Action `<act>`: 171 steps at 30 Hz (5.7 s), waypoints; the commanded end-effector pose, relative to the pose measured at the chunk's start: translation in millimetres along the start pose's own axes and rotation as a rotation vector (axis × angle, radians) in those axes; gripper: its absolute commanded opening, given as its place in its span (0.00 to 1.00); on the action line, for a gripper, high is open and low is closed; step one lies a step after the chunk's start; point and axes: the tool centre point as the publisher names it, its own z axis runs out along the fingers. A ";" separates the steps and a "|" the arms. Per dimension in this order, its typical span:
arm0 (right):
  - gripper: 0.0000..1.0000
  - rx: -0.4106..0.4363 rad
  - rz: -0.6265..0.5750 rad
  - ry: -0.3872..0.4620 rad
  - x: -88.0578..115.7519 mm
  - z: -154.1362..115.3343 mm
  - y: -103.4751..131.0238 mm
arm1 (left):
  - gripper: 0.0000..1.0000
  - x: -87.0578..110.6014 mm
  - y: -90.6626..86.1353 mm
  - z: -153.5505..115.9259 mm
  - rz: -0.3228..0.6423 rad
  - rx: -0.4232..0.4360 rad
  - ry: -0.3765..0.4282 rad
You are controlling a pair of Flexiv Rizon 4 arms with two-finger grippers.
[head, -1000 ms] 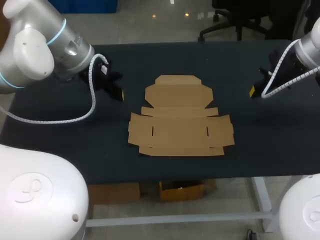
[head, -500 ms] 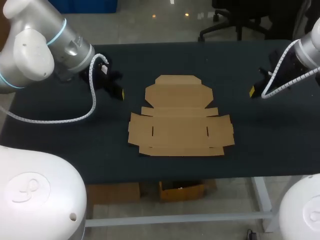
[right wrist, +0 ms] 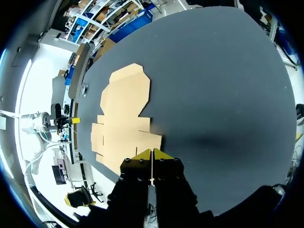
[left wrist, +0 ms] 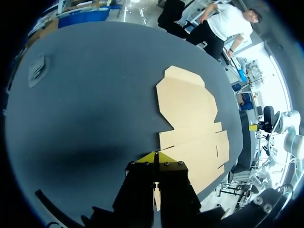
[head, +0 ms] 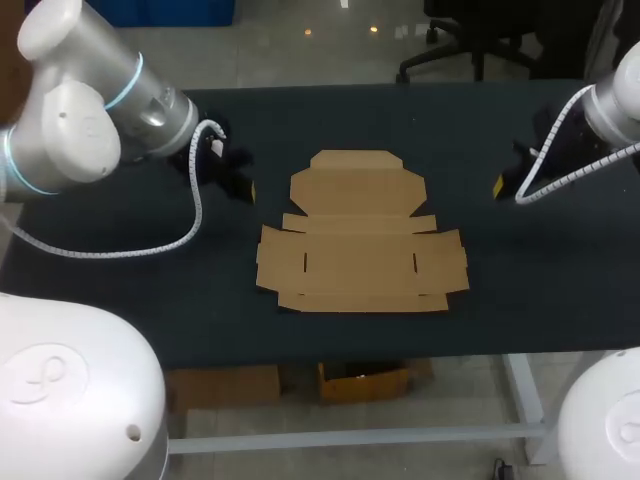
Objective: Assemble the packaging by folding the flat box into shape, placing the metal phone stand inside, and closing the box properly
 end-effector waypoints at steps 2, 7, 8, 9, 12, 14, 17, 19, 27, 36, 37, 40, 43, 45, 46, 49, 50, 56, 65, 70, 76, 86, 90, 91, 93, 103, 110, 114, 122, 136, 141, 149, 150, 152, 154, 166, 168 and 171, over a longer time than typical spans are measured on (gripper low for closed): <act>0.00 -0.007 -0.002 0.011 -5.6 10.7 -4.8 | 0.00 -0.7 2.0 6.7 0.021 0.000 0.004; 0.00 0.001 0.003 0.026 -11.9 20.4 -5.4 | 0.00 -2.3 2.8 11.9 0.027 -0.002 0.021; 0.00 0.002 0.005 0.029 -12.5 21.6 -5.3 | 0.00 -2.5 3.0 12.6 0.030 0.000 0.022; 0.00 0.004 0.007 0.034 -13.6 23.1 -4.5 | 0.00 -2.7 3.1 13.6 0.030 0.002 0.024; 0.00 0.010 0.016 0.034 -14.1 29.1 -1.7 | 0.00 -2.1 3.2 17.3 0.034 0.006 0.033; 0.00 0.008 0.014 0.038 -13.8 30.6 -0.2 | 0.00 -1.3 2.7 20.5 0.038 0.006 0.037; 0.00 0.000 0.006 0.050 -11.9 32.5 2.1 | 0.00 -1.4 1.5 23.9 0.033 0.004 0.043; 0.00 -0.004 0.005 0.045 -9.2 33.8 3.0 | 0.00 -1.5 0.9 24.5 0.034 0.004 0.043; 0.00 -0.021 -0.017 0.061 -6.6 42.0 11.7 | 0.00 0.6 -1.4 27.2 0.052 -0.016 0.064; 0.00 -0.005 -0.068 0.111 -8.3 52.7 14.6 | 0.00 3.0 -1.2 27.9 0.057 -0.020 0.073; 0.00 -0.005 -0.068 0.111 -8.3 52.7 14.6 | 0.00 3.0 -1.2 27.9 0.057 -0.020 0.073; 0.00 -0.005 -0.068 0.111 -8.3 52.7 14.6 | 0.00 3.0 -1.2 27.9 0.057 -0.020 0.073; 0.00 -0.005 -0.068 0.111 -8.3 52.7 14.6 | 0.00 3.0 -1.2 27.9 0.057 -0.020 0.073; 0.00 -0.005 -0.068 0.111 -8.3 52.7 14.6 | 0.00 3.0 -1.2 27.9 0.057 -0.020 0.073; 0.00 -0.005 -0.068 0.111 -8.3 52.7 14.6 | 0.00 3.0 -1.2 27.9 0.057 -0.020 0.073; 0.00 -0.005 -0.068 0.111 -8.3 52.7 14.6 | 0.00 3.0 -1.2 27.9 0.057 -0.020 0.073; 0.00 -0.005 -0.068 0.111 -8.3 52.7 14.6 | 0.00 3.6 -1.4 28.6 0.058 -0.018 0.072; 0.00 0.005 -0.059 0.092 -4.4 60.8 12.0 | 0.00 4.0 0.2 31.4 0.090 0.012 0.076; 0.00 -0.013 -0.036 0.076 -8.5 66.2 6.4 | 0.00 -3.6 -3.9 41.3 0.107 0.022 0.091; 0.00 -0.014 -0.023 0.075 -11.2 70.3 7.7 | 0.00 -3.3 -9.5 46.7 0.115 0.011 0.093; 0.00 -0.016 -0.016 0.081 -13.8 74.7 7.9 | 0.00 -4.2 -10.7 52.1 0.129 0.007 0.099; 0.00 -0.005 0.006 0.085 -11.6 84.9 10.4 | 0.00 -13.4 -14.2 62.8 0.112 0.001 0.105; 0.00 -0.007 0.016 0.079 -10.5 87.5 11.4 | 0.00 -14.3 -14.5 64.1 0.091 -0.006 0.107; 0.00 -0.008 0.013 0.080 -10.6 88.2 11.5 | 0.00 -14.3 -14.6 64.5 0.089 -0.007 0.107; 0.00 -0.010 0.012 0.081 -11.6 89.4 11.9 | 0.00 -14.0 -14.5 65.1 0.086 -0.010 0.110; 0.00 -0.024 0.003 0.089 -15.1 93.0 14.9 | 0.00 -10.1 -11.2 64.8 0.063 -0.011 0.101; 0.00 -0.020 0.003 0.096 -16.3 97.1 18.5 | 0.00 -8.5 -9.0 65.5 0.077 -0.004 0.086; 0.00 -0.010 -0.002 0.101 -15.3 101.9 21.4 | 0.00 -9.3 -9.0 66.9 0.080 -0.003 0.084; 0.00 0.020 -0.010 0.107 -12.3 112.9 24.4 | 0.00 -11.9 -8.1 69.5 0.076 -0.002 0.077; 0.00 0.041 -0.015 0.114 -8.7 123.8 25.1 | 0.00 -17.5 -8.2 72.3 0.069 -0.008 0.087; 0.00 0.052 -0.011 0.117 -8.8 128.2 23.5 | 0.00 -18.1 -8.3 72.8 0.070 -0.010 0.092; 0.00 0.060 -0.013 0.119 -7.1 131.7 24.2 | 0.00 -19.2 -8.3 75.6 0.071 -0.018 0.097; 0.00 0.061 -0.015 0.119 -7.1 131.9 24.6 | 0.00 -19.2 -8.3 75.7 0.071 -0.019 0.098; 0.00 0.061 -0.017 0.120 -6.7 132.2 25.2 | 0.00 -19.3 -8.3 75.9 0.072 -0.019 0.101; 0.00 0.061 -0.019 0.121 -5.8 132.9 25.5 | 0.00 -19.3 -8.4 76.1 0.072 -0.020 0.103; 0.00 0.062 -0.021 0.129 -4.9 135.0 26.3 | 0.00 -21.2 -9.8 80.6 0.067 -0.029 0.106; 0.00 0.062 -0.021 0.130 -5.3 135.1 26.5 | 0.00 -21.1 -10.1 82.0 0.067 -0.034 0.108; 0.00 0.063 -0.019 0.131 -5.7 135.4 26.5 | 0.00 -19.6 -10.0 84.3 0.069 -0.045 0.110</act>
